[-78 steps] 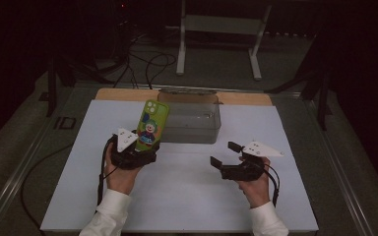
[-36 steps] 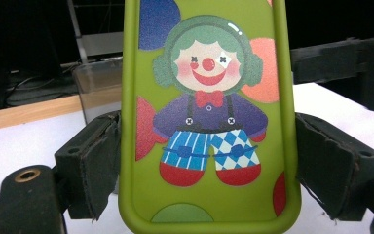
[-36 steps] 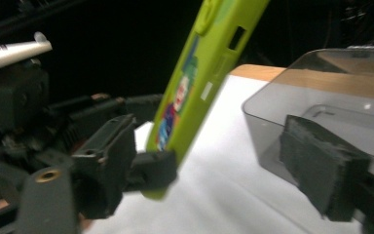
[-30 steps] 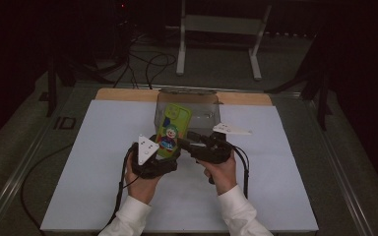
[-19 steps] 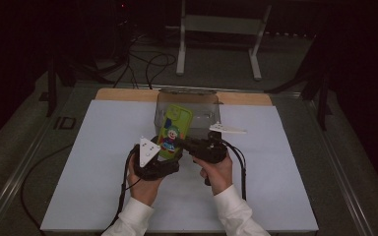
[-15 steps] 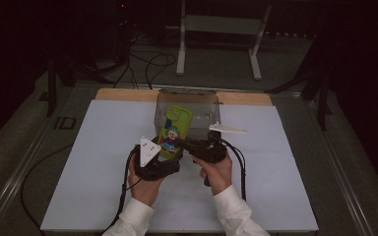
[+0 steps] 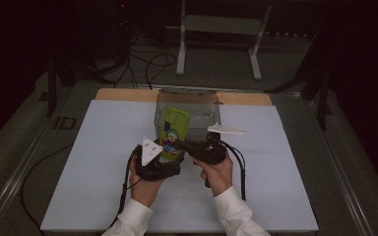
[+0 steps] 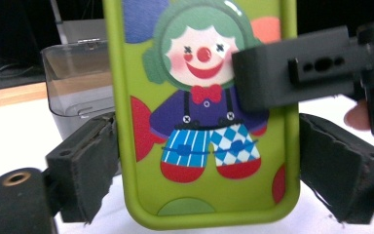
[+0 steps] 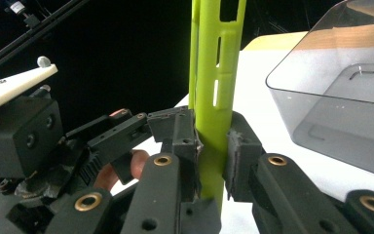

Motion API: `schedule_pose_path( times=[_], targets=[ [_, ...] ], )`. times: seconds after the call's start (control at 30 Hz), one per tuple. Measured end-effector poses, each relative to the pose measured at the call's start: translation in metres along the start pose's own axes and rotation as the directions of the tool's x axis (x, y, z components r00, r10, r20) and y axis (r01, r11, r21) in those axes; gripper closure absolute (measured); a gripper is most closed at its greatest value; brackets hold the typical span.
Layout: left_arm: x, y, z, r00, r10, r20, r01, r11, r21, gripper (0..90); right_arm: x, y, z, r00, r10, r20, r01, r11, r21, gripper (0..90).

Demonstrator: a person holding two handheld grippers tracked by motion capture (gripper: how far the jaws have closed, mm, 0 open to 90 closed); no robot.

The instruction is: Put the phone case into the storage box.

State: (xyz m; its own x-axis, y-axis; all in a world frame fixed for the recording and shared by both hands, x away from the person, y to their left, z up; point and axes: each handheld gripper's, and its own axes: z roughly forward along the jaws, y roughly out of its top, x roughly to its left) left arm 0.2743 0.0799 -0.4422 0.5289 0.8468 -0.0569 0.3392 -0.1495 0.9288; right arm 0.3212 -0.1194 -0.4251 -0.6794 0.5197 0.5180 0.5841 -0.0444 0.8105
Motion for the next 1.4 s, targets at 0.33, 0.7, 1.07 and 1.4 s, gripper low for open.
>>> schedule_pose_path(
  times=[0.33,0.7,1.07,1.4],
  targets=[
    [0.006,-0.001,-0.009,0.9958,0.091,-0.015,-0.090,0.9956,0.025,0.0,0.000,0.000,-0.001,0.9998,-0.016,0.014,0.016,1.000,0.002,78.2],
    [0.028,-0.002,-0.027,0.9946,0.098,-0.033,-0.098,0.9952,0.002,0.0,-0.001,0.002,-0.005,0.9992,-0.027,0.028,0.027,1.000,0.006,78.2],
    [0.048,-0.006,-0.041,0.9906,0.133,-0.030,-0.133,0.9909,0.021,0.0,-0.001,0.003,-0.008,0.9985,-0.031,0.044,0.030,0.999,0.016,78.2],
    [0.068,-0.023,-0.055,0.9872,0.146,-0.063,-0.144,0.9888,0.040,0.0,0.003,0.010,-0.013,0.9954,-0.059,0.075,0.056,0.998,0.031,78.2]
  ],
)
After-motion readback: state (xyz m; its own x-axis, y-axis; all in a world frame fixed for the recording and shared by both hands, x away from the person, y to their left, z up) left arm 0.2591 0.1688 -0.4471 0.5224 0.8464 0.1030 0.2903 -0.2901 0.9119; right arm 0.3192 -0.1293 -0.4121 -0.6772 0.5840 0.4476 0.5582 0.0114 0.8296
